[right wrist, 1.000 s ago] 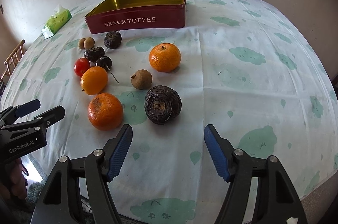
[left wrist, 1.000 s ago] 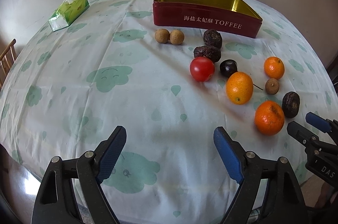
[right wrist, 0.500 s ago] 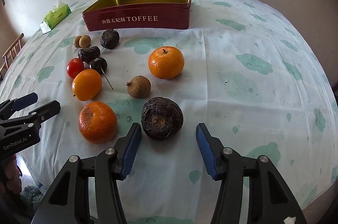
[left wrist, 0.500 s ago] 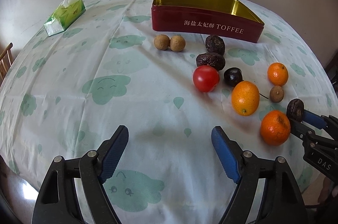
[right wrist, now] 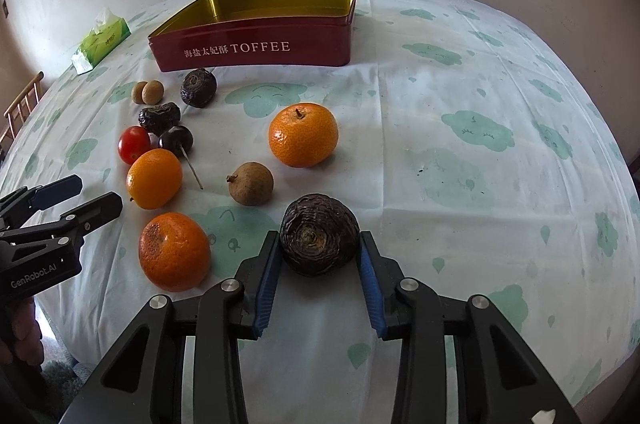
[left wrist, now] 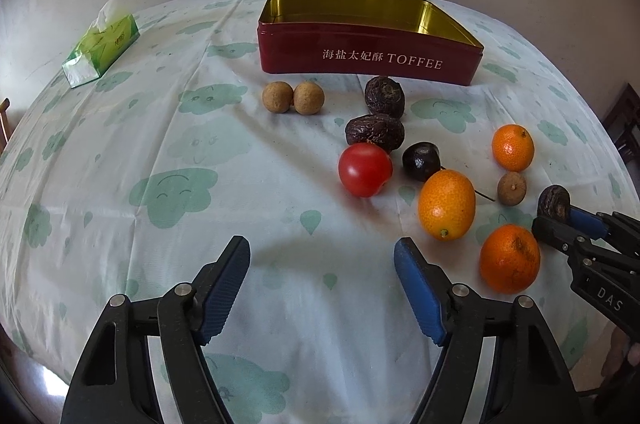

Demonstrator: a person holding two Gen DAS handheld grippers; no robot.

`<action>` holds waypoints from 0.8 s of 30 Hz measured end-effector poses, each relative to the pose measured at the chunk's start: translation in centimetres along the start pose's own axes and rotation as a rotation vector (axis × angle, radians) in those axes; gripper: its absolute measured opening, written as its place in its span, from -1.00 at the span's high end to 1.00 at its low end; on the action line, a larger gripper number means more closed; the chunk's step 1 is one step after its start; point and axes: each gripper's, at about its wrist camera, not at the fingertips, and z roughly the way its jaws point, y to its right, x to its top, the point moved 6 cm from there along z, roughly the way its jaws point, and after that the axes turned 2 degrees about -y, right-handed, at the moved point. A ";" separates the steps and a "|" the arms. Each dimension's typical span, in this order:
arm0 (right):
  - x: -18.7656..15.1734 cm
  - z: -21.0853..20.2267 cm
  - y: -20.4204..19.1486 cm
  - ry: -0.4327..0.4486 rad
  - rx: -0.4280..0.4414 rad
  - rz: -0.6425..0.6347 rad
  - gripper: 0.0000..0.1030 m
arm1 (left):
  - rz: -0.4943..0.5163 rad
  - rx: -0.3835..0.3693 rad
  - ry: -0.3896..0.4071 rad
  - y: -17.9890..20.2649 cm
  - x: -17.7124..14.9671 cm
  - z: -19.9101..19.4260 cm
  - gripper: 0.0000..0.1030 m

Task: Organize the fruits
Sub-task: 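Close the right tool on the dark dried fruit while the left tool approaches the red tomato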

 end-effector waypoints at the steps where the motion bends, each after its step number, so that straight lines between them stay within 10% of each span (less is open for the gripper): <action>1: 0.0 0.0 0.2 0.001 0.002 0.007 0.32 | 0.003 -0.004 0.002 0.1 0.2 0.1 -0.44; 24: 0.2 0.0 0.5 0.006 0.005 0.018 0.31 | 0.030 -0.057 0.016 1.6 3.7 2.2 0.30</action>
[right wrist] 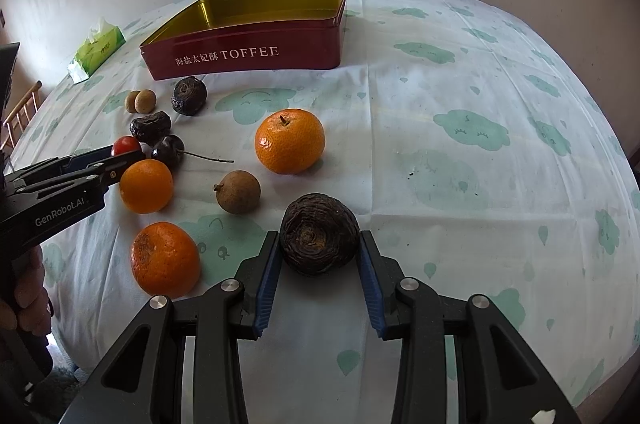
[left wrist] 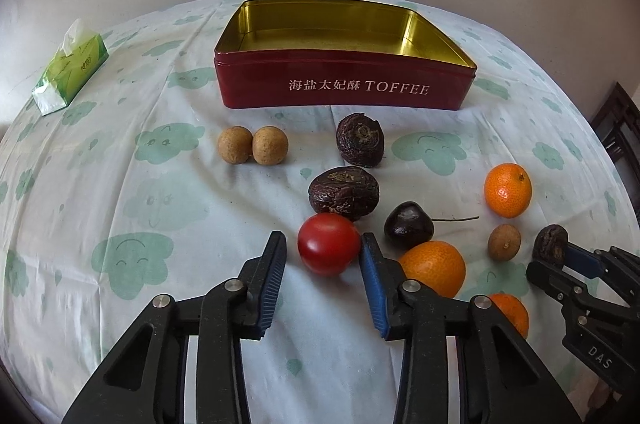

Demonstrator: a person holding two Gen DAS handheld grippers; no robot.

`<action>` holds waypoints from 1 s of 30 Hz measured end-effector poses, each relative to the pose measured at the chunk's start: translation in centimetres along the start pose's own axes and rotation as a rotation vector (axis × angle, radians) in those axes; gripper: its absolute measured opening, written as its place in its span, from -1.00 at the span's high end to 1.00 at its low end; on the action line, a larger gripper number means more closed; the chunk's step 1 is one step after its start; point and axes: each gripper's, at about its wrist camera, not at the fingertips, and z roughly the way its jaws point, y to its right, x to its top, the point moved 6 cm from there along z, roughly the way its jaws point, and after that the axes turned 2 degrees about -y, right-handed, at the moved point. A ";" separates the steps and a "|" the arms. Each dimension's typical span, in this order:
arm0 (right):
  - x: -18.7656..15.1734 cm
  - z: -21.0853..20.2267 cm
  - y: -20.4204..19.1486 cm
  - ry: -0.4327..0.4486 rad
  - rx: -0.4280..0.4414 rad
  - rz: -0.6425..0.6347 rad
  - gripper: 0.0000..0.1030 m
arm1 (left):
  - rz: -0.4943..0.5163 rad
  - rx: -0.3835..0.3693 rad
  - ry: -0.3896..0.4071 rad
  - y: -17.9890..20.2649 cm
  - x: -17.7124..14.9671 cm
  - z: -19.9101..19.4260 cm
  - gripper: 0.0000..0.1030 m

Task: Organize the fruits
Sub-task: 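Close the left tool on the red tomato and lift it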

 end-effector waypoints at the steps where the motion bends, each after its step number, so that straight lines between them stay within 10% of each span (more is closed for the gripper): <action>1: 0.0 0.0 0.0 0.000 0.000 0.000 0.31 | 0.003 -0.001 -0.001 0.1 -0.1 0.0 0.36; 30: 0.1 0.1 -0.1 -0.008 -0.010 -0.015 0.32 | -0.014 0.009 -0.001 -0.8 -1.8 -1.8 0.39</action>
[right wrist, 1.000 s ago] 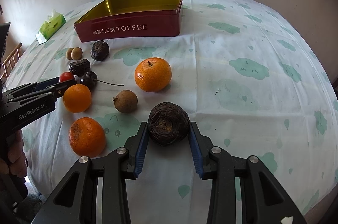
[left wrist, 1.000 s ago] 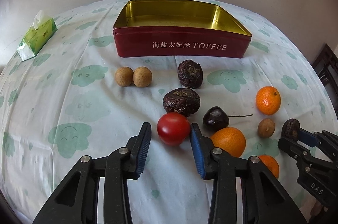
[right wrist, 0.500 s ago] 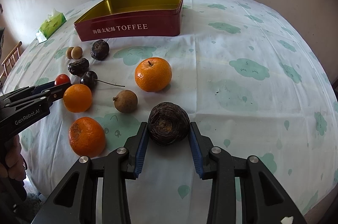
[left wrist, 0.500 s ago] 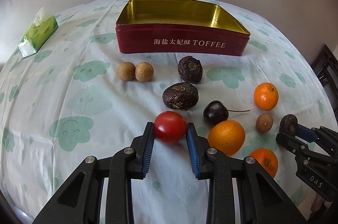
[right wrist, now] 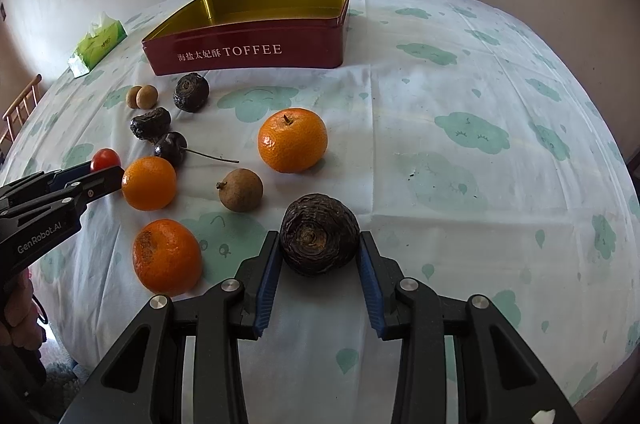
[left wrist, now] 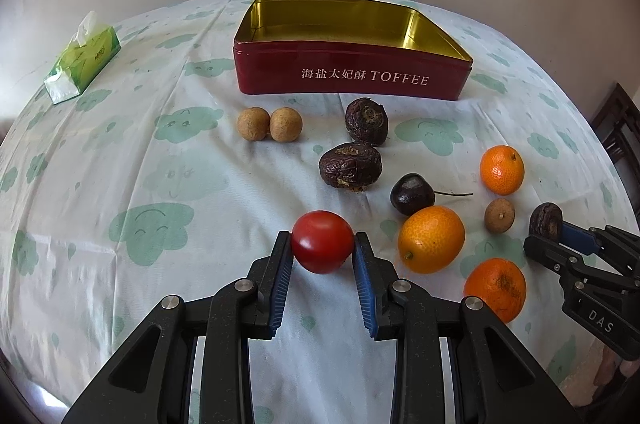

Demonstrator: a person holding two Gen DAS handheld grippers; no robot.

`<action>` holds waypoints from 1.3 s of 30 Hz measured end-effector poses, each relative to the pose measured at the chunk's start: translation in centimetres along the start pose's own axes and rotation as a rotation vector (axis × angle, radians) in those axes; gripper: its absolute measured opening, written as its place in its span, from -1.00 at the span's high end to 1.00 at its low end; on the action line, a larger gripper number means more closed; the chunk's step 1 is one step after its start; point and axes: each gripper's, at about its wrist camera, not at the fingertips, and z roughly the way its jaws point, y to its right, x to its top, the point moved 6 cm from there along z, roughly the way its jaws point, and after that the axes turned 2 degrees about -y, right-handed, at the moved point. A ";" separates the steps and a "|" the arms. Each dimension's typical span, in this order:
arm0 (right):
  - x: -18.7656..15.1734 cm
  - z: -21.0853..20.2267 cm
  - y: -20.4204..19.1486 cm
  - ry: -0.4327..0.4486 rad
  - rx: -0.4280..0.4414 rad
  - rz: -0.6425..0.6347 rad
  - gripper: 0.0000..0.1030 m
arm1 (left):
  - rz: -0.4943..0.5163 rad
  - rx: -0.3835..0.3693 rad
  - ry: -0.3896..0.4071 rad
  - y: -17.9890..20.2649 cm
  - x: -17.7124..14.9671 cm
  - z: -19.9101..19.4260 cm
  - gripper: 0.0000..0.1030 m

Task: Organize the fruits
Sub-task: 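Close the left tool on the red tomato and lift it, then carry the tomato and dried fruit into the tin and open both tools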

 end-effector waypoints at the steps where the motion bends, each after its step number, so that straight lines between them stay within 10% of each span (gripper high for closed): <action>1: 0.0 0.0 0.0 0.001 0.000 0.000 0.32 | 0.000 0.002 0.001 0.0 0.0 -0.1 0.39; 24: 5.0 -2.2 0.8 0.078 0.003 -0.023 0.32 | -0.017 0.018 0.070 -2.1 3.3 -2.0 0.39; 39: 15.1 -0.3 -1.1 0.156 0.019 -0.078 0.32 | -0.040 0.023 0.191 -4.7 13.7 -1.5 0.39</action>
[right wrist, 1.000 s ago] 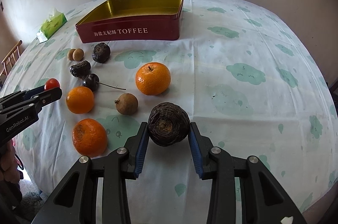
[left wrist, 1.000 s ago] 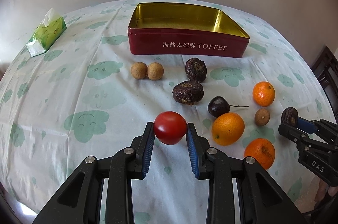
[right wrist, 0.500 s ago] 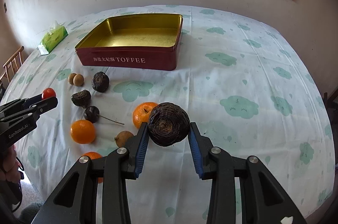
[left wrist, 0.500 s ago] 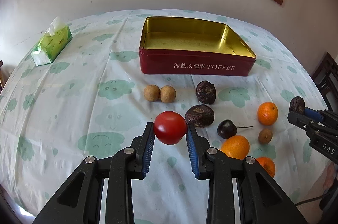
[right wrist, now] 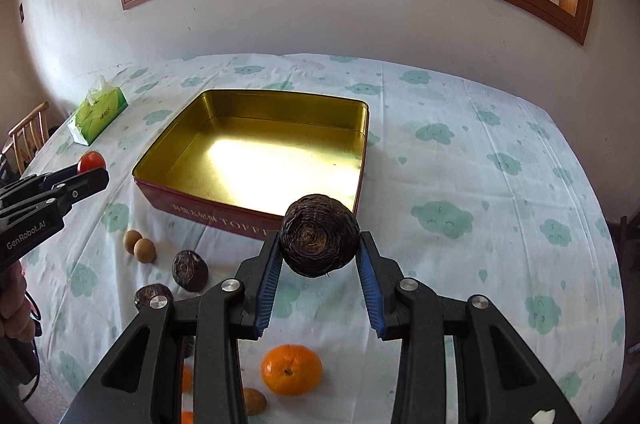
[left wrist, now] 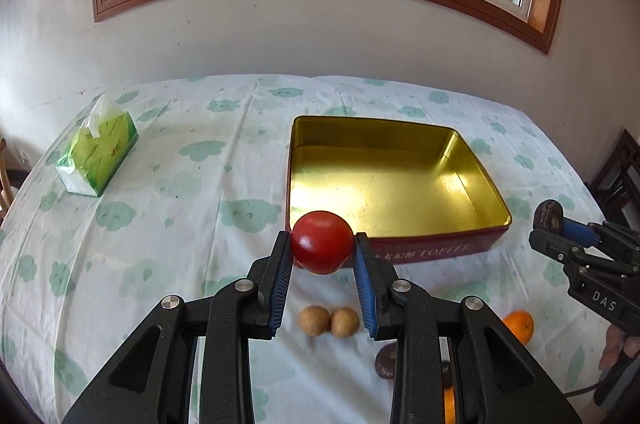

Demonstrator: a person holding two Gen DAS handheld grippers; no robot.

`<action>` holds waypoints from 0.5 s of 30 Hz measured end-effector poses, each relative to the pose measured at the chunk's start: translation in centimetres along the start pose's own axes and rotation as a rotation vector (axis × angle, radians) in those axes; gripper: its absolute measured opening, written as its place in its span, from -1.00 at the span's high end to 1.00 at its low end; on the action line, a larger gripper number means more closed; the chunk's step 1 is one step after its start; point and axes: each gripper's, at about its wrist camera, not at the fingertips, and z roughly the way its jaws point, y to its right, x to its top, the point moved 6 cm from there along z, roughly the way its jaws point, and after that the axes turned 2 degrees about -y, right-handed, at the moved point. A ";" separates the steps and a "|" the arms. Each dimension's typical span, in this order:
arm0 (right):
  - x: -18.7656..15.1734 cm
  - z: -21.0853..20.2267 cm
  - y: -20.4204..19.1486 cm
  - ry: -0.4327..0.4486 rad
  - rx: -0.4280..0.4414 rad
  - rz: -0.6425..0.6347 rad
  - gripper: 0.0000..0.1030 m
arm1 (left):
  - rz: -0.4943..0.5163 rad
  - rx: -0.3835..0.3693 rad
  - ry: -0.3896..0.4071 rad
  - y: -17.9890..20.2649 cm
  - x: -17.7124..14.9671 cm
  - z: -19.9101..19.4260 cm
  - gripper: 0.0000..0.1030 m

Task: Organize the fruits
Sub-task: 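Carry the tomato and dried fruit into the tin and open both tools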

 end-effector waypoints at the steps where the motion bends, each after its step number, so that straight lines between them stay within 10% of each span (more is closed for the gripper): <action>1: 0.5 0.5 -0.1 -0.004 0.003 -0.001 0.32 | 0.003 -0.001 0.004 0.0 0.6 0.4 0.39; 15: 3.2 8.1 -1.1 -0.106 0.004 -0.035 0.32 | 0.070 -0.024 -0.089 1.6 3.0 7.9 0.39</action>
